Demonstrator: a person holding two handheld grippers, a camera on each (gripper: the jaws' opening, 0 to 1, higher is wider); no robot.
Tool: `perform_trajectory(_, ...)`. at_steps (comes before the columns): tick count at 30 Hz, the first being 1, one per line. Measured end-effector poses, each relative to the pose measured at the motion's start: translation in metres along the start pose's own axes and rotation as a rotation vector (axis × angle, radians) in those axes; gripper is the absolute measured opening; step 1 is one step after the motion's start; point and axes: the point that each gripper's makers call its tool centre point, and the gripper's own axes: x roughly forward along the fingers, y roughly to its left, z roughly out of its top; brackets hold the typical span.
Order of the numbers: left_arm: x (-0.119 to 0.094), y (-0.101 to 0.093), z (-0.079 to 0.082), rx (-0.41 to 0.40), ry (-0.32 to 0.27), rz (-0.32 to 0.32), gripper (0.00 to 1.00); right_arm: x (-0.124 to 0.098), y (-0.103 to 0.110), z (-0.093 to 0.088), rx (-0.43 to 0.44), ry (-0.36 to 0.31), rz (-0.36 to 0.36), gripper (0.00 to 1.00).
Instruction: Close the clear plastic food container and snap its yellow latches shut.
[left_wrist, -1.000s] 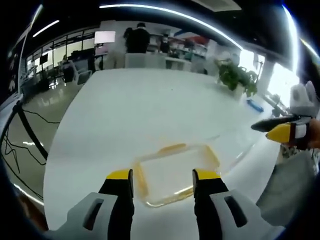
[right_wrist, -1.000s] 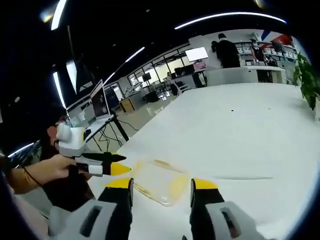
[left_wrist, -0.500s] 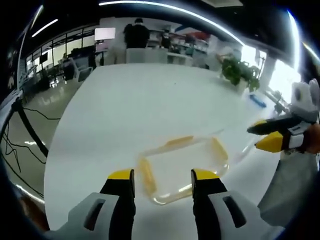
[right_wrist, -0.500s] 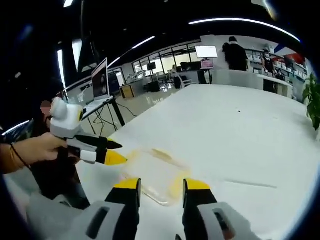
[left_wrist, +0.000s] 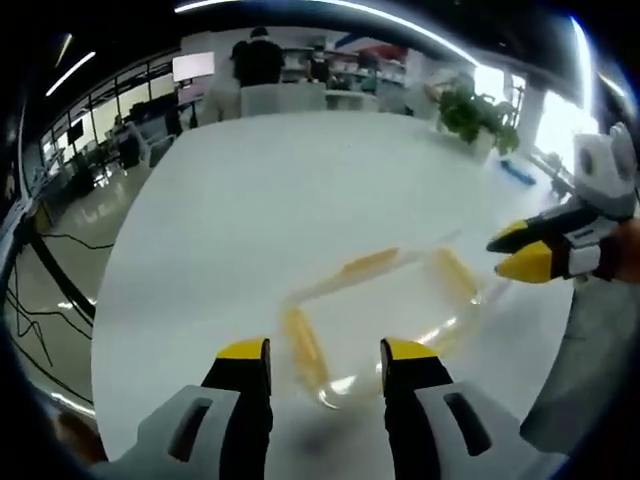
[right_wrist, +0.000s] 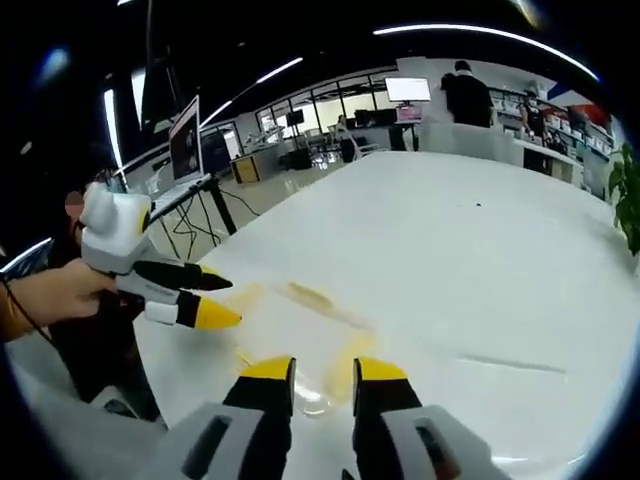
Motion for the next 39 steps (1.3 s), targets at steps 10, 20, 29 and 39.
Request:
perform_trajectory(10, 0.002, 0.008, 0.002, 0.004, -0.001, 0.017, 0.29, 0.012, -0.004, -0.007, 0.005, 0.020, -0.032, 0.13)
perform_trajectory(20, 0.007, 0.009, 0.003, 0.020, -0.012, 0.052, 0.18, 0.021, -0.005, -0.012, 0.037, 0.015, -0.054, 0.13)
perform_trajectory(29, 0.011, 0.007, -0.002, 0.014, 0.005, 0.043, 0.10, 0.026, -0.012, -0.030, 0.025, 0.100, -0.087, 0.12)
perform_trajectory(39, 0.013, 0.009, -0.001, 0.018, -0.002, 0.075, 0.06, 0.027, -0.016, -0.029, 0.020, 0.091, -0.112, 0.05)
